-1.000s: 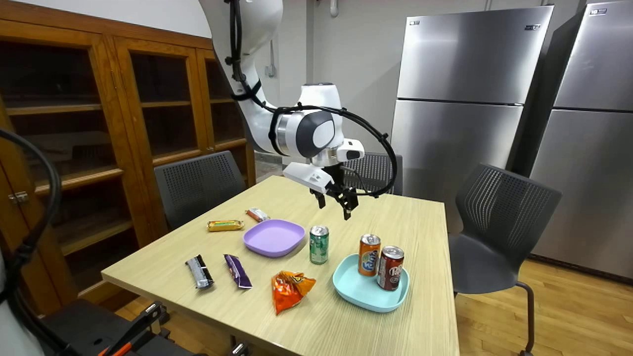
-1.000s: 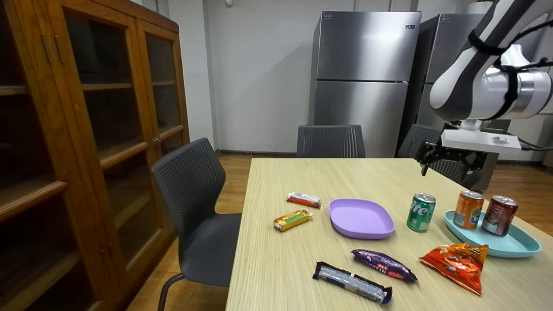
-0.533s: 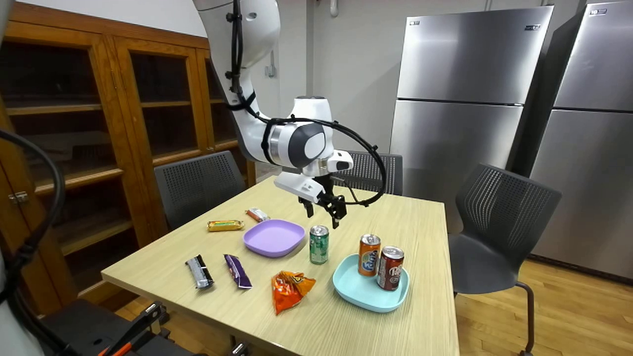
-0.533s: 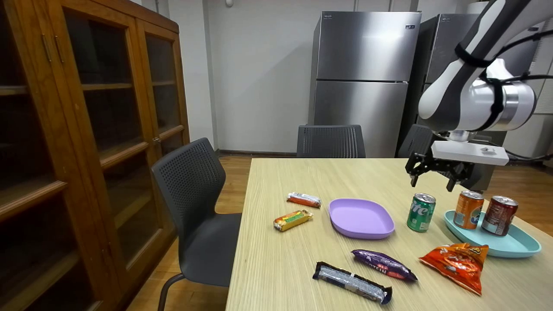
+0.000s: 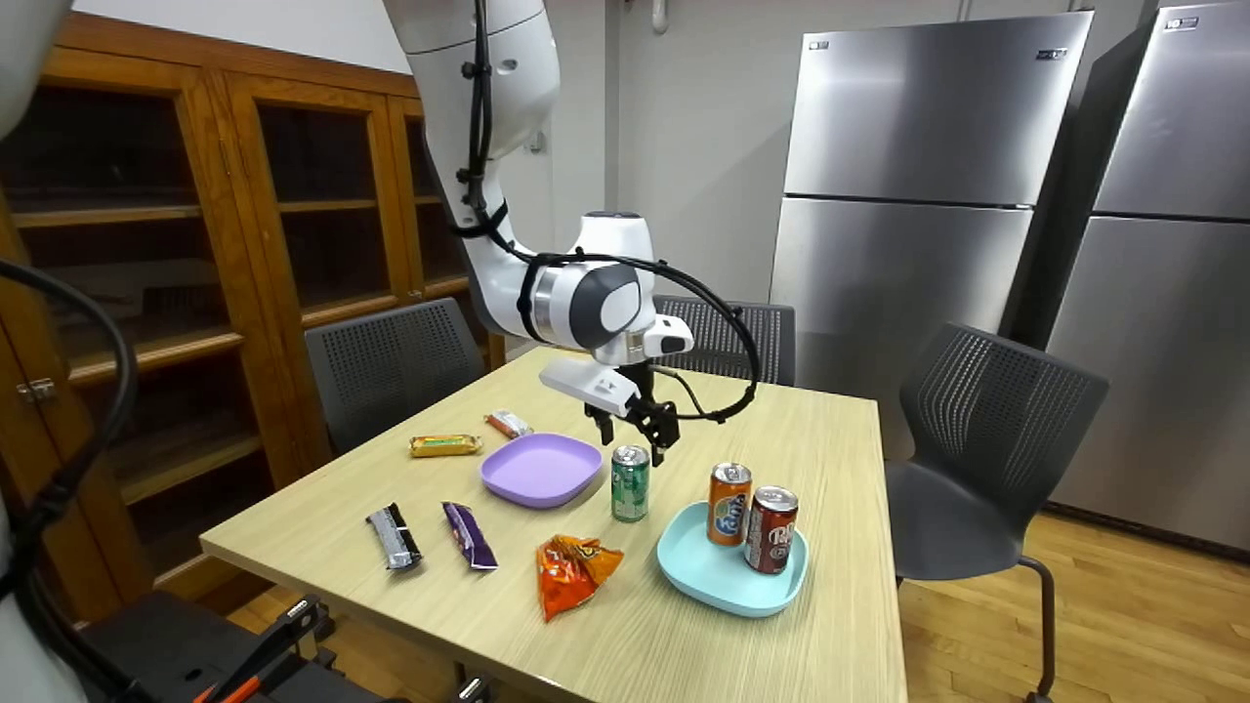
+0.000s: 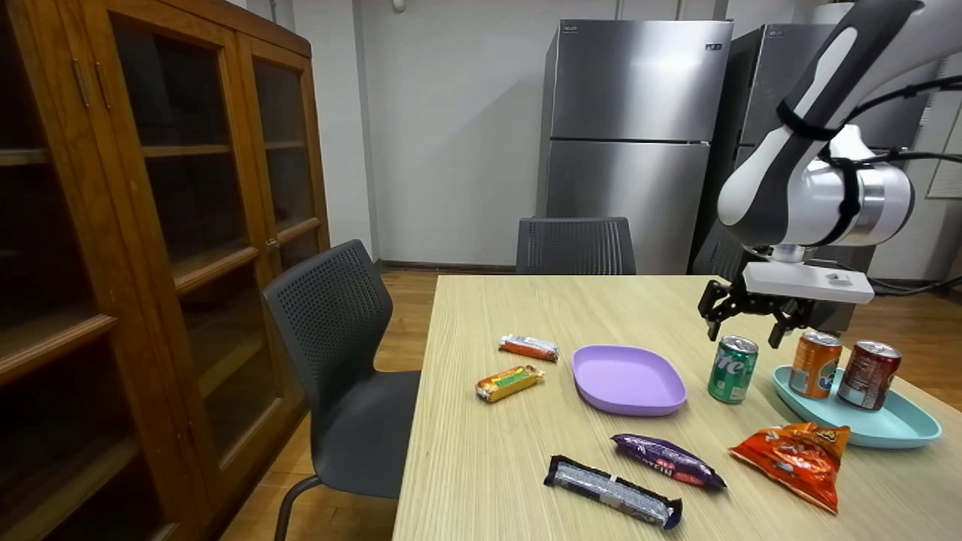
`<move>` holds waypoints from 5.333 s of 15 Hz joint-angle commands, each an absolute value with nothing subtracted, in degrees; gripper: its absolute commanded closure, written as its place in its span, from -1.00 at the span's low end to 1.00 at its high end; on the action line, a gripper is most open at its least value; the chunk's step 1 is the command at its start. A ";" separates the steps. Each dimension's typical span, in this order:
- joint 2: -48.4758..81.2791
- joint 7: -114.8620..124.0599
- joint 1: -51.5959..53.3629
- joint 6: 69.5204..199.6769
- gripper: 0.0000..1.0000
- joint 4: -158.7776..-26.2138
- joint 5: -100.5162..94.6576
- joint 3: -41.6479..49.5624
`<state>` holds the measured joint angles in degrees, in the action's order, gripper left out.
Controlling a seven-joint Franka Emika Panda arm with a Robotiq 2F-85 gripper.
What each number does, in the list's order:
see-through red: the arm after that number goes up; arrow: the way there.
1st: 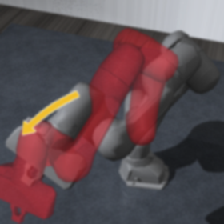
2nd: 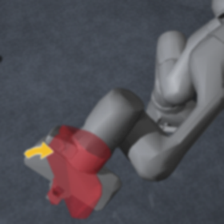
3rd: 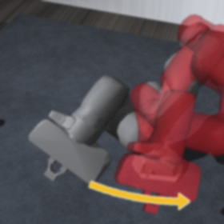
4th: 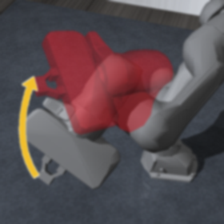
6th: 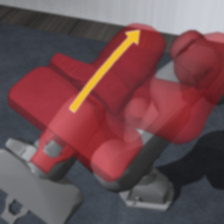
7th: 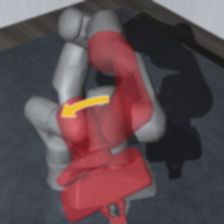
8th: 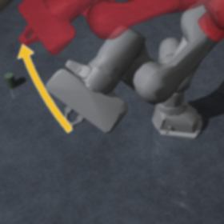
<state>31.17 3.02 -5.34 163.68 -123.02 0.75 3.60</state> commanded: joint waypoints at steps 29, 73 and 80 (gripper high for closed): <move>18.02 -6.24 -9.94 153.62 0.23 -131.75 1.15 4.71; 29.81 -7.54 -16.00 159.01 -1.00 -122.89 4.88 7.65; 22.28 -7.64 -14.17 158.68 -1.00 -127.16 2.26 7.86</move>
<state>27.81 -8.29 -15.70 159.59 -123.26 4.11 7.28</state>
